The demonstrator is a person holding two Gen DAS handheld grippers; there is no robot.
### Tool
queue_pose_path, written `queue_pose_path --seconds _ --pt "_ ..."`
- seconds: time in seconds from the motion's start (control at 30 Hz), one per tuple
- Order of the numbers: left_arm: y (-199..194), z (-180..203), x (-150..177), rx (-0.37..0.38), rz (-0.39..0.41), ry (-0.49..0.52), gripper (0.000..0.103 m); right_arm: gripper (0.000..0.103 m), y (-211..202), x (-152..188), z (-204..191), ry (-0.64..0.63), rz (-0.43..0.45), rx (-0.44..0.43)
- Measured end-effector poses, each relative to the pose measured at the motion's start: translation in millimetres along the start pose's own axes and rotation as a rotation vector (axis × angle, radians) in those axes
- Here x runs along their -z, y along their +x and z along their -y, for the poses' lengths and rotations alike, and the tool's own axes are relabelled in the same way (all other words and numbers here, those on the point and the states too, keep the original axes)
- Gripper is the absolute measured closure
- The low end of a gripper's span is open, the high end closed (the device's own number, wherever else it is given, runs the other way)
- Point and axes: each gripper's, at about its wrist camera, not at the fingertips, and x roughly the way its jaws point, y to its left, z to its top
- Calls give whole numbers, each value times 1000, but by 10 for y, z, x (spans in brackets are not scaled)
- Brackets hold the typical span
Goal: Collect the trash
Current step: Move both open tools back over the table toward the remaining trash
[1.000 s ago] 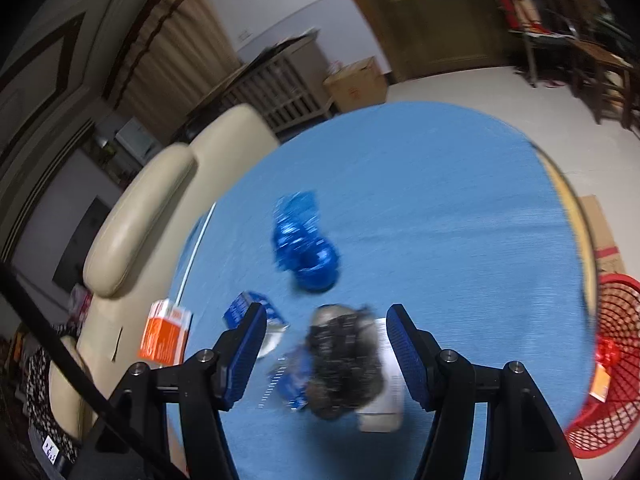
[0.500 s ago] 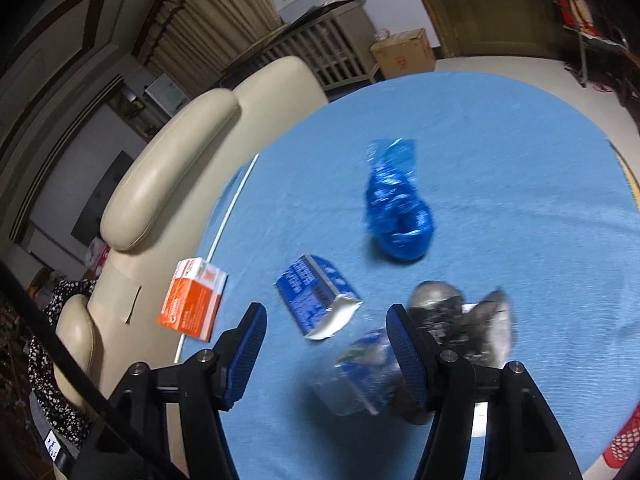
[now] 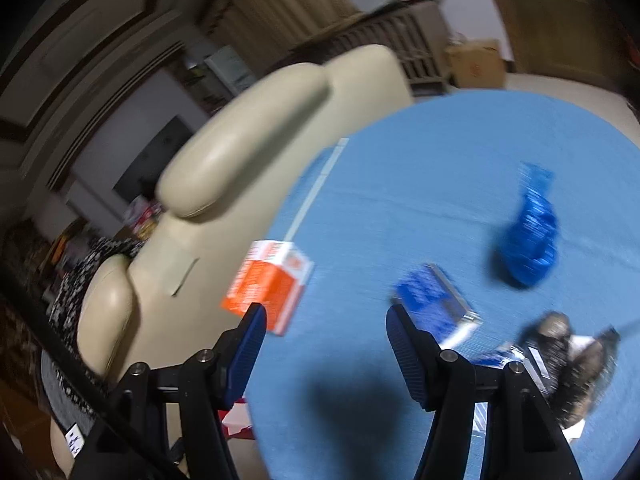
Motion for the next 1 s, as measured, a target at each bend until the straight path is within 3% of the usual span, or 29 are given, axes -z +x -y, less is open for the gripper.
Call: queue_pose_path --seconds 0.17,0.33,0.6,1.0 --pt "-5 -34 63 -15 -16 -11 38 37 9 5 -308 -66 9 -60" --pt "43 7 95 -10 -48 -11 38 37 5 82 -223 -48 9 -58" --pt "87 247 -9 23 -66 21 38 37 -169 213 541 107 22 21" --pt "54 1120 -335 125 -49 171 38 37 -800 428 1612 299 102 101"
